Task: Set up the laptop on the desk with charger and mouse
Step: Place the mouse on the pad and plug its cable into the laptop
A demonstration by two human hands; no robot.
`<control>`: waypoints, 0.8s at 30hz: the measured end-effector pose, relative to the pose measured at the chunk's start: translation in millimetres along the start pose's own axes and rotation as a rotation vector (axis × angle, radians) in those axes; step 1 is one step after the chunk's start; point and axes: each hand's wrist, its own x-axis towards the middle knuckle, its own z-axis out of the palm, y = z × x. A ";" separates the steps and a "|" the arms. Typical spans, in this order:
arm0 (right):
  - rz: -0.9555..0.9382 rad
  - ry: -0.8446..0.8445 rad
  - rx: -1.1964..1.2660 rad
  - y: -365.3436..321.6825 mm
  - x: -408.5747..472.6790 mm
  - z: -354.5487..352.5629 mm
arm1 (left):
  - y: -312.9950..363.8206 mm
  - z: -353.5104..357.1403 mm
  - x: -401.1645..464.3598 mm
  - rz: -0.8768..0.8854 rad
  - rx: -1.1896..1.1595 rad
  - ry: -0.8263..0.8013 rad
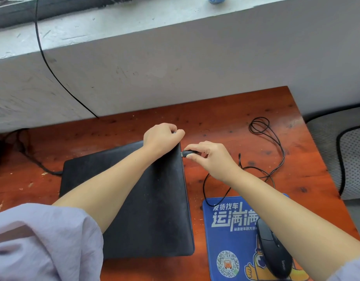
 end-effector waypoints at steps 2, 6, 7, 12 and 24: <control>-0.009 0.015 -0.024 -1.7 0.6 2.5 | -0.4 1.1 1.4 -0.005 -0.004 0.004; -0.008 0.005 -0.072 2.7 3.1 3.6 | -2.3 5.8 5.0 -0.018 -0.005 0.002; 0.000 -0.012 -0.092 5.5 4.1 4.4 | -2.5 8.1 6.2 -0.023 -0.004 -0.009; 0.083 -0.080 -0.307 25.5 9.6 13.9 | -6.3 26.3 10.8 -0.049 0.012 -0.157; 0.120 -0.108 -0.497 49.5 15.9 25.4 | -10.7 59.1 11.4 -0.018 0.060 -0.066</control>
